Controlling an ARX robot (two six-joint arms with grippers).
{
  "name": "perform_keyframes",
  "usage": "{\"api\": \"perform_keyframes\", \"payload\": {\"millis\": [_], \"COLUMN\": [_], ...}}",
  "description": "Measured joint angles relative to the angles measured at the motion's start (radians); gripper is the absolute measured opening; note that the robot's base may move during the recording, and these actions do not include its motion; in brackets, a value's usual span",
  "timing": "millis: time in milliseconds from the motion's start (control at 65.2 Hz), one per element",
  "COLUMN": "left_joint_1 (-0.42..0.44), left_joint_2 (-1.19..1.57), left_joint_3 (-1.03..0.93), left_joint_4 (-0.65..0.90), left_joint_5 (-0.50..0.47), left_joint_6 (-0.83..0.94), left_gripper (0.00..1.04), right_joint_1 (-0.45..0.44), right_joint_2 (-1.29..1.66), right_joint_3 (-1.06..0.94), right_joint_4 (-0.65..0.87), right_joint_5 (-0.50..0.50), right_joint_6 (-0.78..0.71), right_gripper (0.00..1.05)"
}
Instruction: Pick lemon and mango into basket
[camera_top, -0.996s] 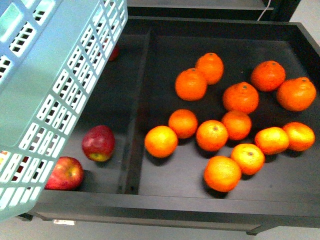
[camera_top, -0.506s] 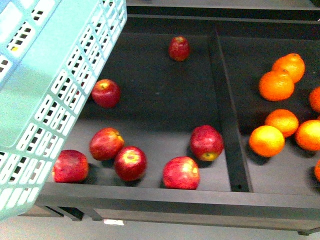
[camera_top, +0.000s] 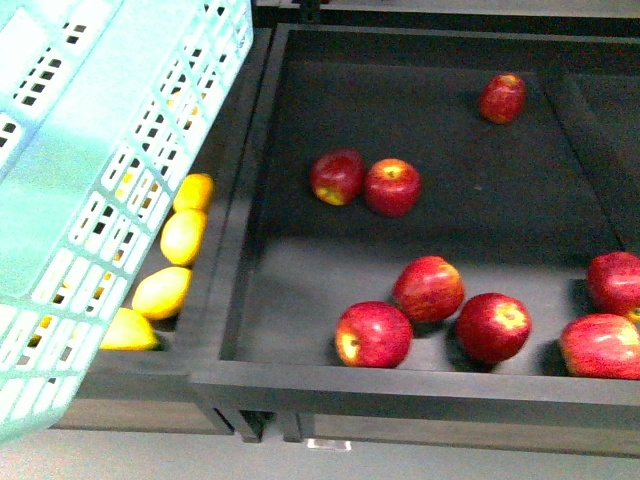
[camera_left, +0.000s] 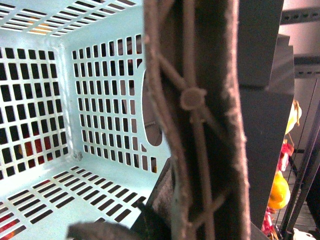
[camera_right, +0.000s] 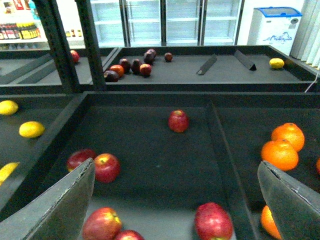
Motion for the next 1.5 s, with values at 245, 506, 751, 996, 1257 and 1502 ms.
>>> {"api": "perform_keyframes", "payload": {"millis": [245, 506, 751, 996, 1257, 1502], "left_joint_1": [0.0, 0.0, 0.0, 0.0, 0.01, -0.052], "left_joint_2": [0.0, 0.001, 0.001, 0.002, -0.003, 0.179], "left_joint_3": [0.0, 0.0, 0.0, 0.0, 0.001, 0.24], "left_joint_4": [0.0, 0.0, 0.0, 0.0, 0.0, -0.532], "left_joint_5": [0.0, 0.0, 0.0, 0.0, -0.035, -0.027], "left_joint_6": [0.0, 0.0, 0.0, 0.002, 0.021, 0.347], "left_gripper": [0.05, 0.05, 0.05, 0.05, 0.05, 0.05], "right_joint_1": [0.0, 0.0, 0.0, 0.0, -0.001, -0.001], "right_joint_2": [0.0, 0.0, 0.0, 0.0, 0.0, 0.0], "right_joint_3": [0.0, 0.0, 0.0, 0.0, 0.0, 0.0], "right_joint_4": [0.0, 0.0, 0.0, 0.0, 0.0, 0.0], "right_joint_5": [0.002, 0.0, 0.002, 0.0, -0.008, -0.004], "right_joint_6": [0.0, 0.0, 0.0, 0.0, 0.0, 0.0], "right_gripper": [0.96, 0.96, 0.96, 0.96, 0.96, 0.96]}}
